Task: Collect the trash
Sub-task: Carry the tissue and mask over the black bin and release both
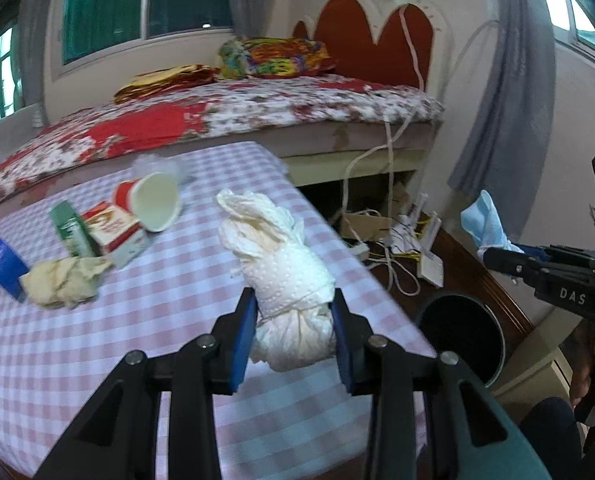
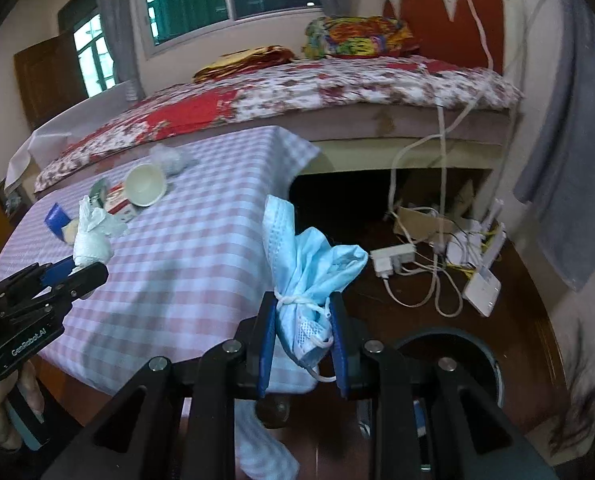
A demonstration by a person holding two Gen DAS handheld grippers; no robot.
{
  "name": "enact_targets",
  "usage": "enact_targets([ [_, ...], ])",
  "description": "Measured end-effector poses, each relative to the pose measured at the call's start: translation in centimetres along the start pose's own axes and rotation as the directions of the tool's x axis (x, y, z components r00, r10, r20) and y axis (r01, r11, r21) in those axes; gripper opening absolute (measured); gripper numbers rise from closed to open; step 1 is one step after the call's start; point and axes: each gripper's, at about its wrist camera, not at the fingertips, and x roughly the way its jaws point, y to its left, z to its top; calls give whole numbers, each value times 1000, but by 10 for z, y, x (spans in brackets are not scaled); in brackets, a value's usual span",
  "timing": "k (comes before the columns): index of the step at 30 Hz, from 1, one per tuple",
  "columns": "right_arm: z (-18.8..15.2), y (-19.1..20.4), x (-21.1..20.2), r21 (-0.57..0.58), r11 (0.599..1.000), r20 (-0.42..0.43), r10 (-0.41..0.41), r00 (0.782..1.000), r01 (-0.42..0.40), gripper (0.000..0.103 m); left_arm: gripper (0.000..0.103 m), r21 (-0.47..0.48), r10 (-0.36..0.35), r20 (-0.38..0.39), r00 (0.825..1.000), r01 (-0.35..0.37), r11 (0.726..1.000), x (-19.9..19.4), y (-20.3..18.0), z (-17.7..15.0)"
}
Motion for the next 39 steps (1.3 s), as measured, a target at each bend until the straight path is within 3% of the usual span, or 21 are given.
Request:
enact_targets([
  [8, -24, -57, -13, 64, 995, -22, -80, 997, 82, 27, 37, 84, -89, -30, 996, 91, 992, 16, -54, 1],
  [17, -57, -111, -24, 118, 981, -60, -150, 987, 156, 27, 37, 175, -191, -86, 978, 204, 963, 31, -119, -6],
  [27, -97, -151, -21, 144, 974, -120, -156, 980, 172, 27, 37, 262, -313, -206, 927, 361, 895, 60, -180, -30],
  [39, -131, -180, 14, 129, 980, -218, -122, 968, 153, 27, 37, 254, -335, -351, 874, 433, 865, 114, -210, -55],
])
